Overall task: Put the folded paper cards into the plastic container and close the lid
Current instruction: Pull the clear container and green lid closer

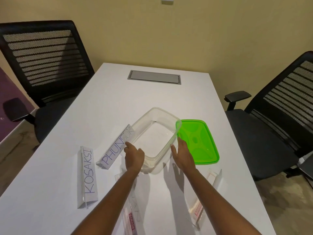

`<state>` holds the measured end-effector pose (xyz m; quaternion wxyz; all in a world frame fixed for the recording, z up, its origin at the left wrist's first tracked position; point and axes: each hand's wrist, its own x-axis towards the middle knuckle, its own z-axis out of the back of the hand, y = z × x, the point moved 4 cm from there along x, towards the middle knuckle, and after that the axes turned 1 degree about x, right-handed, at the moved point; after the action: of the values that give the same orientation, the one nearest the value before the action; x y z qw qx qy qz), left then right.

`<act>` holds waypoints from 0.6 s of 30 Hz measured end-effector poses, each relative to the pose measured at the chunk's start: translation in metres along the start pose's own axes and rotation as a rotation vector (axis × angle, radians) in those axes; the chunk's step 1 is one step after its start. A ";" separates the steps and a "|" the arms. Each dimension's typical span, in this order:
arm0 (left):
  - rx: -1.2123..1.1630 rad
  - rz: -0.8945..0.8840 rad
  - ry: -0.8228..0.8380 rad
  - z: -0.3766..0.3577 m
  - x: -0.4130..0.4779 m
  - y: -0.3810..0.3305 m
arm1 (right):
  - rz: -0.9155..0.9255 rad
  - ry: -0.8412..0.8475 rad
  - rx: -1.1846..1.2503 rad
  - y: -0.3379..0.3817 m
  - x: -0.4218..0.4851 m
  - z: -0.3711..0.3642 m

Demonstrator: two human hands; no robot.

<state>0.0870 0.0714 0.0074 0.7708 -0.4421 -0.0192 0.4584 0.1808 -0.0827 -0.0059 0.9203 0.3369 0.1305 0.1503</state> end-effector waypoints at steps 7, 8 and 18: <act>-0.060 0.066 -0.026 0.003 0.023 0.003 | -0.105 -0.086 0.119 -0.001 0.061 0.019; -0.060 0.062 -0.031 0.003 0.025 0.003 | -0.116 -0.093 0.136 -0.001 0.069 0.021; -0.100 0.044 -0.078 0.009 0.031 0.005 | -0.180 -0.055 0.239 -0.009 0.105 0.033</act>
<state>0.0974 0.1007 -0.0026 0.7361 -0.4624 -0.0625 0.4904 0.2901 -0.0700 -0.0021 0.8867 0.4348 0.1519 0.0415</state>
